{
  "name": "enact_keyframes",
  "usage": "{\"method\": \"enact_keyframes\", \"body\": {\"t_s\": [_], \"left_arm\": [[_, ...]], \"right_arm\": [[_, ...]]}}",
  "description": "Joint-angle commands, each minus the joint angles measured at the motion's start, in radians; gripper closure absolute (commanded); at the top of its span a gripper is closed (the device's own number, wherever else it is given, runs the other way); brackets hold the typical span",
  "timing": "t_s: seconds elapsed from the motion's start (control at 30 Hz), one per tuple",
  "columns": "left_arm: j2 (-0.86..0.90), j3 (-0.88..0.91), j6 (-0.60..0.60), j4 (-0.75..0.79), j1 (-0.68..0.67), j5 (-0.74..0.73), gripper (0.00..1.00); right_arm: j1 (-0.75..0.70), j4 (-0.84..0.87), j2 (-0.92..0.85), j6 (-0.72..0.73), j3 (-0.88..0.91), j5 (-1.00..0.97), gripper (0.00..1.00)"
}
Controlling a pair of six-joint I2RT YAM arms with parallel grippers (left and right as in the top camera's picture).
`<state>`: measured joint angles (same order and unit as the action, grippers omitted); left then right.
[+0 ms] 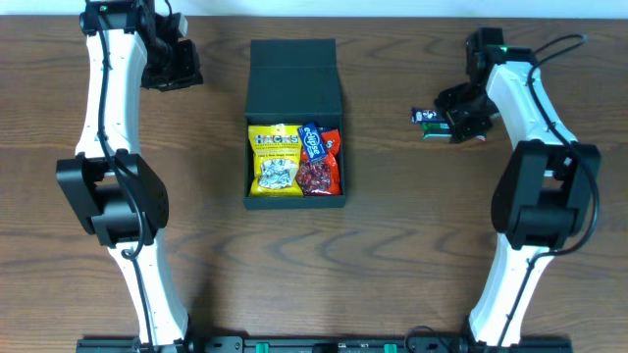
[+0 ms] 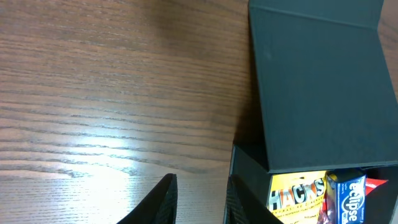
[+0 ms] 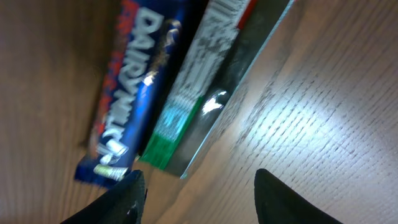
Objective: Pack container
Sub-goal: 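Grasp the green-and-silver wrapped bar with the right gripper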
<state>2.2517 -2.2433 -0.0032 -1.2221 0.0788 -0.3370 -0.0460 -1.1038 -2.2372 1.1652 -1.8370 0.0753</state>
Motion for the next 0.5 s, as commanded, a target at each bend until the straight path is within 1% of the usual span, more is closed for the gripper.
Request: {"method": "enact_keyframes", "body": {"t_s": [0.0, 0.1, 0.27, 0.47], "left_arm": [[0.005, -0.024, 0.004, 0.0, 0.006, 0.004, 0.72], [0.005, -0.024, 0.004, 0.0, 0.006, 0.005, 0.72], [0.005, -0.024, 0.004, 0.002, 0.006, 0.005, 0.72], [0.005, -0.024, 0.004, 0.005, 0.006, 0.005, 0.72]], "right_arm": [[-0.027, 0.009, -0.036, 0.039, 0.006, 0.032, 0.45], [-0.041, 0.02, -0.055, 0.039, 0.006, 0.041, 0.46], [-0.047, 0.056, -0.059, 0.039, 0.006, 0.032, 0.45], [-0.047, 0.087, -0.08, 0.039, 0.006, 0.039, 0.48]]}}
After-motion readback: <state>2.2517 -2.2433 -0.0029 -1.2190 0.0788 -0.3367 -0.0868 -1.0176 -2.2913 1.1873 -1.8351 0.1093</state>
